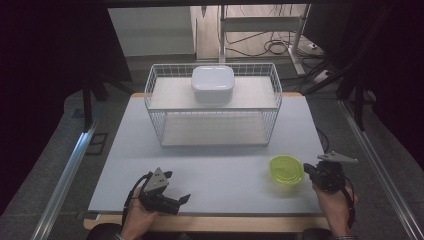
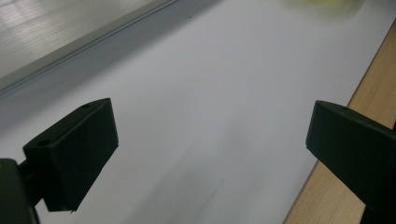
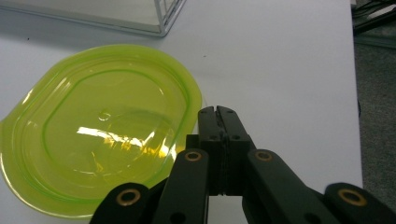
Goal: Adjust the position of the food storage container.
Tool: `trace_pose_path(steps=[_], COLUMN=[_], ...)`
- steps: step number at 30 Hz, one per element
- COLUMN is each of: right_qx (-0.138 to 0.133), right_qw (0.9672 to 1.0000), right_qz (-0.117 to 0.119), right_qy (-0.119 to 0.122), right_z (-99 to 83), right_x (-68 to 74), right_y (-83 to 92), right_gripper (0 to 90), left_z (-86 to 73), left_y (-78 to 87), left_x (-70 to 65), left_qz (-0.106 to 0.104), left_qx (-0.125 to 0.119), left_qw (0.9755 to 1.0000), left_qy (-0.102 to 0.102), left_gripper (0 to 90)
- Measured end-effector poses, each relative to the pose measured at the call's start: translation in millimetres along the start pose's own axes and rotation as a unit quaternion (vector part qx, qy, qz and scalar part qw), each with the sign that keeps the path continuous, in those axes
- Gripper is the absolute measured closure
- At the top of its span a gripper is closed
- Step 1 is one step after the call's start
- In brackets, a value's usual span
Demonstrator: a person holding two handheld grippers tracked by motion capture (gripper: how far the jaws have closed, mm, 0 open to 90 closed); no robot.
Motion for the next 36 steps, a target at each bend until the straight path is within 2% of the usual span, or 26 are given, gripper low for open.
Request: trace_pose_path(steps=[5,21,28,36], right_qx=[0.006,0.040,0.055,0.052], right_qw=[0.9999,0.9978,0.9966,0.9972], right_qz=[0.011,0.044,0.055,0.051], right_qy=[0.000,0.030,0.026,0.020], right_z=[-2.3,-12.0,-16.9,-15.2], right_x=[8.9,46.1,48.9,43.5], right_y=[-3.7,-21.1,-28.2,-26.9], right_gripper=[89.5,88.7,88.6,87.2], left_z=[-0.6,-1.2,-1.7,-2.2], left_y=[-1.5,-3.0,-3.8,-4.4], left_x=[-1.7,-3.2,-3.8,-4.4], left_qz=[-0.005,-0.010,-0.012,-0.014], left_qx=[0.003,0.007,0.009,0.012], left_qw=[1.0000,0.9999,0.9999,0.9998], left_qy=[-0.001,-0.002,-0.004,-0.004], left_gripper=[2.1,2.1,2.1,2.1])
Point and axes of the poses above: each handheld gripper's, and its own axes: y roughly backward along the jaws, z roughly out of its top, x roughly to its left, the point moved 9 cm from there along -y, roughly forward along the jaws, and after that the axes turned 13 degrees about -y, right-handed, at the moved point
